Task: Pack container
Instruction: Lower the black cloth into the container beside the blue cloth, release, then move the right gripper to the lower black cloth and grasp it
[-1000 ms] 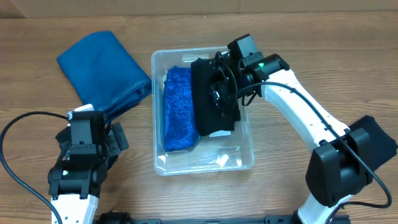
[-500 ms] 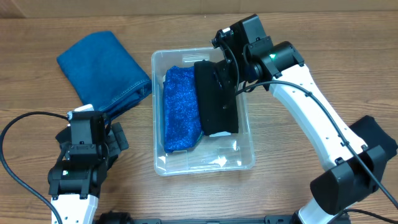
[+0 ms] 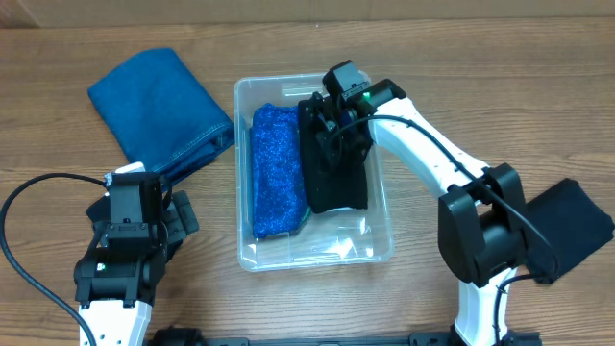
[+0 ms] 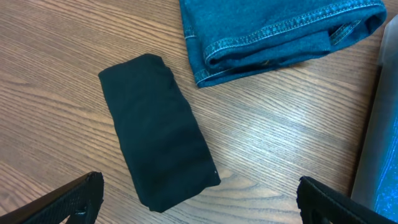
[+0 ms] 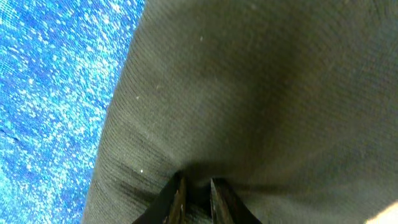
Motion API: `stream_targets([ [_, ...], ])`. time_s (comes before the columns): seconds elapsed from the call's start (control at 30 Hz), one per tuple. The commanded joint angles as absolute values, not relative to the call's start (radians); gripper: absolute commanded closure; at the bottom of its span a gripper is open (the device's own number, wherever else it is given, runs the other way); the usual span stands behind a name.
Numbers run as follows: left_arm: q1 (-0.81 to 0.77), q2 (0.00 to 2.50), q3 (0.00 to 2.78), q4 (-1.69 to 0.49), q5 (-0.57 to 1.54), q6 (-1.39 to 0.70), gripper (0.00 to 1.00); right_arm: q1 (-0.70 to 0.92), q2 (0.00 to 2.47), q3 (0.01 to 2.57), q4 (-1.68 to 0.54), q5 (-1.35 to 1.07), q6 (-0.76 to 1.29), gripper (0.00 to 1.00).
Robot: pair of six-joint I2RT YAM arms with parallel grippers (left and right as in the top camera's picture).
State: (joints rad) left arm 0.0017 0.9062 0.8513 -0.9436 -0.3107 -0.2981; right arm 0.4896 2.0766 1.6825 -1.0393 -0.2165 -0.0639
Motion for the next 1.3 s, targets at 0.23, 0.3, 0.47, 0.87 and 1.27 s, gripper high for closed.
stream_targets([
  [0.23, 0.007, 0.905, 0.868, -0.942, -0.313, -0.318, 0.00, 0.207, 1.641, 1.887, -1.186, 0.043, 0.373, 0.39],
  [0.3, 0.007, 0.905, 0.868, -0.941, -0.314, -0.318, 0.00, 0.038, 1.581, 1.887, -1.274, 0.013, 0.416, 0.31],
  [0.47, 0.007, 0.905, 0.868, -0.929, -0.313, -0.319, 0.00, -0.433, 1.543, 1.867, -1.504, -0.050, 0.484, 0.21],
  [0.87, 0.007, 0.905, 0.868, -0.905, -0.284, -0.318, 0.00, -1.048, 1.541, 1.089, -1.116, -0.214, 0.494, 0.09],
  [1.27, 0.007, 0.905, 0.868, -0.907, -0.284, -0.318, 0.00, -1.065, 1.548, 0.775, -0.765, -0.208, 0.503, 0.05],
])
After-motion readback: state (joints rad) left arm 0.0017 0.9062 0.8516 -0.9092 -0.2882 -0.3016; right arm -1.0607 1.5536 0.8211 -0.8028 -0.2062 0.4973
